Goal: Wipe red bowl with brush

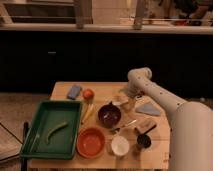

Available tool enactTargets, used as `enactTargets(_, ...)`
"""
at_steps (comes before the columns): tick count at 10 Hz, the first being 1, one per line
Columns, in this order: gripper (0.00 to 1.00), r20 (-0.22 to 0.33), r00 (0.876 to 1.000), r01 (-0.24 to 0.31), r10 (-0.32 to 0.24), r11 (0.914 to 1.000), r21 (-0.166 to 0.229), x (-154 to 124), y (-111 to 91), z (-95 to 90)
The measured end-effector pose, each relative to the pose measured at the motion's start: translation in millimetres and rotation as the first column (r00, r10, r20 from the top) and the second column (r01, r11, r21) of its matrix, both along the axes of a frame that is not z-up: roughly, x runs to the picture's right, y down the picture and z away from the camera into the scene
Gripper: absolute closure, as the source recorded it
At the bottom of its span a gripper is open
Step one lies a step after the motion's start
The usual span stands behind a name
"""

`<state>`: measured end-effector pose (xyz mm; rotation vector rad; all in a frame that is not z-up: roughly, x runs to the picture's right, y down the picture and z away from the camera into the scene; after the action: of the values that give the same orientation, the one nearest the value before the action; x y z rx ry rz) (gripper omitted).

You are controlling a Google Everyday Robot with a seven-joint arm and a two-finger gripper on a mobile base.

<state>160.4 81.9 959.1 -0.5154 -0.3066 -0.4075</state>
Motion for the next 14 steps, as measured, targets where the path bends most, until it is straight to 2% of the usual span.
enactTargets(3, 0.62, -0.001, 1.0, -0.001, 0.001, 1.0, -0.007, 5, 3, 1.9)
enactTargets(4, 0.75, 0.004, 1.0, 0.0, 0.0, 1.0, -0.007, 4, 4, 3.0)
enactTargets(7, 0.99, 0.013, 1.0, 0.0, 0.0, 1.0, 0.005, 5, 2, -1.3)
enactTargets(11, 1.0, 0.033, 0.999, 0.026, -0.028, 0.9974, 0.068, 0, -23, -46.5)
enactTargets(14, 1.0, 0.037, 0.998, 0.048, -0.052, 0.9929, 0.109, -11, -35, -62.3)
